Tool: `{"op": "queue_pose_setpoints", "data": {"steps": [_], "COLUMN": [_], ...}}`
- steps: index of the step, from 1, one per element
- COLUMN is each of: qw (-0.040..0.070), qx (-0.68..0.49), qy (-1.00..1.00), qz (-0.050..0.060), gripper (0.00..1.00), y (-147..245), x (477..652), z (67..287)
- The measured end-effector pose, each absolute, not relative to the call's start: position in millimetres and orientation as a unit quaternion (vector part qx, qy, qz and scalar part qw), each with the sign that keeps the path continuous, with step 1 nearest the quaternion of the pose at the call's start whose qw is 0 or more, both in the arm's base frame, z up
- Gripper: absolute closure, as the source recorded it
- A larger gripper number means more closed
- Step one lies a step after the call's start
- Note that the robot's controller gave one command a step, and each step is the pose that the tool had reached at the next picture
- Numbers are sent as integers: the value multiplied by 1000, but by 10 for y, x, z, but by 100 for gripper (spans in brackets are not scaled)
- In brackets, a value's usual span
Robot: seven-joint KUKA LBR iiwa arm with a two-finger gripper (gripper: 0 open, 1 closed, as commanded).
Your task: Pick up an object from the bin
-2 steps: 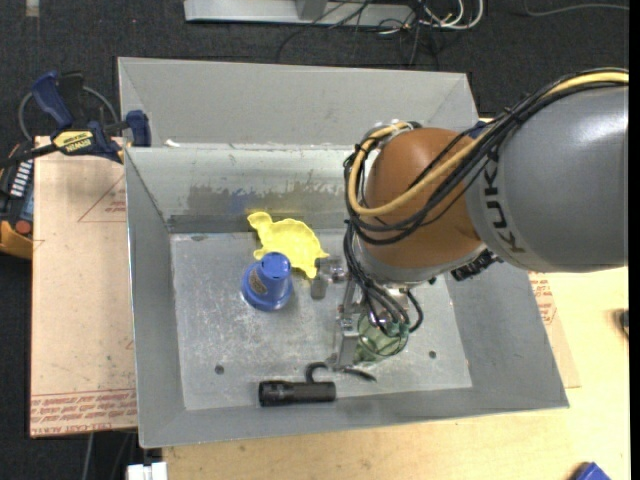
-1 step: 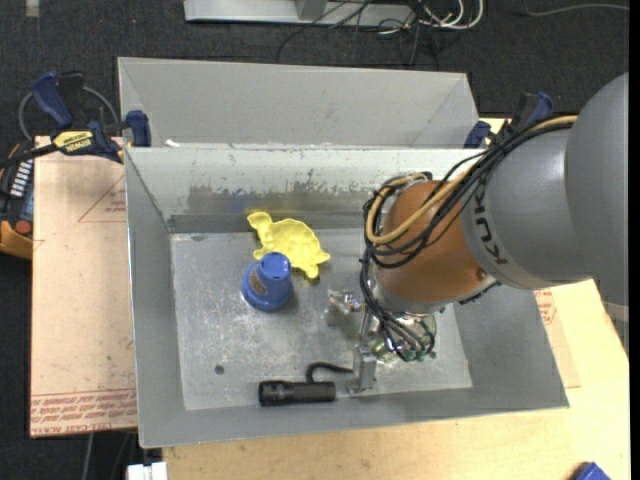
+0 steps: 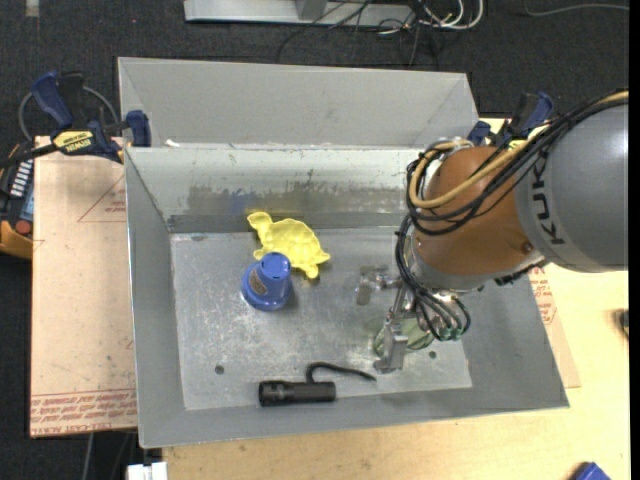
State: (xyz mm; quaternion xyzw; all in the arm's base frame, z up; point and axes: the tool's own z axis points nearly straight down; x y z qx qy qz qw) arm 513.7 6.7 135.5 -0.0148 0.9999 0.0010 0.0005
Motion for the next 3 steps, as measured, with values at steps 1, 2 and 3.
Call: {"op": "queue_pose_setpoints", "data": {"steps": [1, 2, 3], "qw": [-5, 1, -3], "qx": [-40, 28, -39], "qy": [999, 1000, 999], "qz": [1, 2, 2], "gripper": [0, 0, 100], "y": [330, 388, 341], "x": [5141, 5244, 5158], "z": [668, 698, 677]}}
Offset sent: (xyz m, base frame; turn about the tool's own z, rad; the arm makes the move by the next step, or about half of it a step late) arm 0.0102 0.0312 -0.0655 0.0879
